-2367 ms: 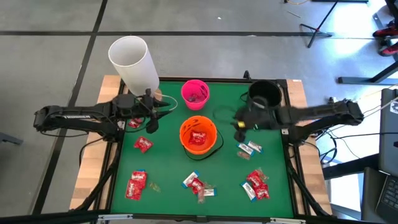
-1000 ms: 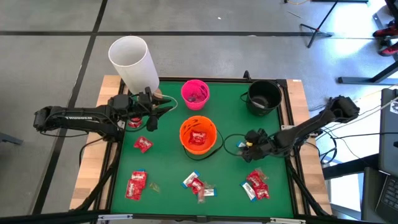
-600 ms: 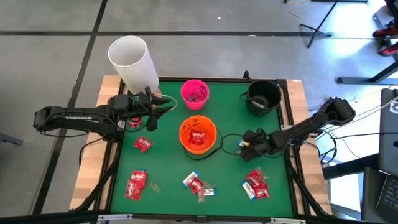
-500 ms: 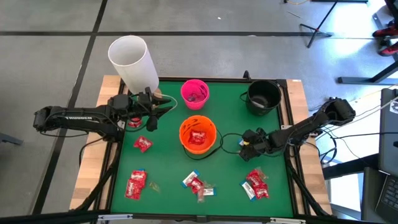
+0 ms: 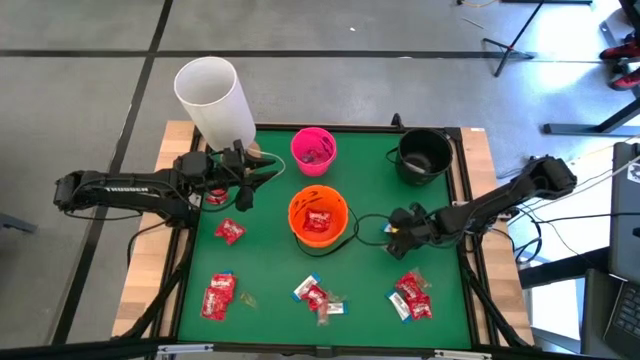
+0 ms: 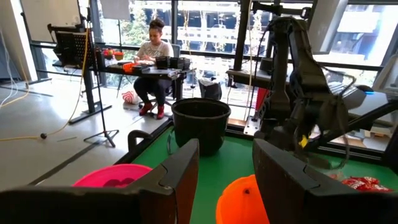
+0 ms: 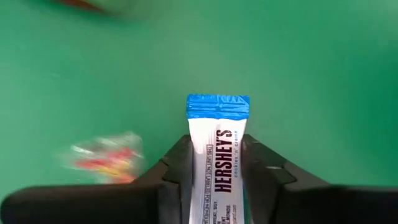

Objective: Sort candy
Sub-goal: Put the white candy into the black bucket

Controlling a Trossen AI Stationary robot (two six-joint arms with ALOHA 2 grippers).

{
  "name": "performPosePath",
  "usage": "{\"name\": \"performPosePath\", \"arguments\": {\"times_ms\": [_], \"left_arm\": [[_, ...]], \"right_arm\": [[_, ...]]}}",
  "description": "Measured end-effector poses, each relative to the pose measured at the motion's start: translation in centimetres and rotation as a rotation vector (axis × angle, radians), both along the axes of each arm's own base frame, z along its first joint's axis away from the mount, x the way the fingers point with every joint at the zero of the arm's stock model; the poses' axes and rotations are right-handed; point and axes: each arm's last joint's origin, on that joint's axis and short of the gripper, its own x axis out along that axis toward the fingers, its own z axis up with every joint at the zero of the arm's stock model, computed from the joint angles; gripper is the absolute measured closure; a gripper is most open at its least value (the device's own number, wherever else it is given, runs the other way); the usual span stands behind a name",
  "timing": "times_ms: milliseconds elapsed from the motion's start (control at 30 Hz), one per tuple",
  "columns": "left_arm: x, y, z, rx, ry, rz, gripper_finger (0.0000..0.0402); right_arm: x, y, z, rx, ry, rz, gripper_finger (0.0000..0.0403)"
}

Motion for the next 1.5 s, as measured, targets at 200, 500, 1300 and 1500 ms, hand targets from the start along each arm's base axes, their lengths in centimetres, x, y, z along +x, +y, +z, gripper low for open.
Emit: {"name": "performPosePath", "arguments": {"times_ms": [200, 500, 1300, 1500], "left_arm": [[0.0, 0.0, 0.0, -0.003, -0.004, 0.0, 0.026], [0.0, 0.0, 0.2, -0.019, -0.028, 0.0, 0.026], [0.0, 0.0, 0.8, -0.001, -0.039, -0.028, 0.0261], [0.0, 0.0, 0.8, 0.006, -0.032, -0.027, 0.0261]], "right_arm": [[0.5, 0.0, 3.7, -0.067, -0.169, 0.038, 0.0278], [-0.6, -2.2, 10.9, -0.37, -0.444, -0.094, 0.0296], [-6.6, -13.3, 12.2, -0.515, -0.2, -0.653, 0.0257], [-6.9, -13.5, 12.5, -0.511, -0.214, -0.638, 0.0197]]}}
